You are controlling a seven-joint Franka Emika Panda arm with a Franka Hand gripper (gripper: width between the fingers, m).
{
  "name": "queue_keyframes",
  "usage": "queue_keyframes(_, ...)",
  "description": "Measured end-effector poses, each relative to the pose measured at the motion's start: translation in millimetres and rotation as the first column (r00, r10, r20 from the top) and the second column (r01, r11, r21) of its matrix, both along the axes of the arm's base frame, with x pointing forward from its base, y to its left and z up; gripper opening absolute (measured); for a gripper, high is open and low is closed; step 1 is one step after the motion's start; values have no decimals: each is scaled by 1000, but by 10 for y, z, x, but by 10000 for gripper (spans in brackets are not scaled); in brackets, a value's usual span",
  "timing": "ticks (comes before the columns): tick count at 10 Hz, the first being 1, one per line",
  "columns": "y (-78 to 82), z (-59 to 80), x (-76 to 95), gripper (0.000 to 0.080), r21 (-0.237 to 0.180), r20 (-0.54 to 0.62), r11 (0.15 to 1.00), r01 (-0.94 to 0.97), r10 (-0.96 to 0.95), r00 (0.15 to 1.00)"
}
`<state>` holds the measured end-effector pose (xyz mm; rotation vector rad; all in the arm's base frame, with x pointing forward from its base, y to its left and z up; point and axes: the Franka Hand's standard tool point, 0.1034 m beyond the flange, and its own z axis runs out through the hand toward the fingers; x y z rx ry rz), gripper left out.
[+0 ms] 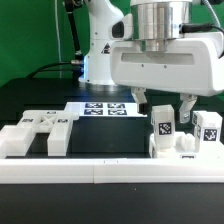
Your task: Assemble chair
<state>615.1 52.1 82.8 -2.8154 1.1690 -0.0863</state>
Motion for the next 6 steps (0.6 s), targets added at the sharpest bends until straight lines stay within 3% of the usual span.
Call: queue_keyframes(6, -37, 15, 19, 649, -50, 23, 890, -453, 455, 890)
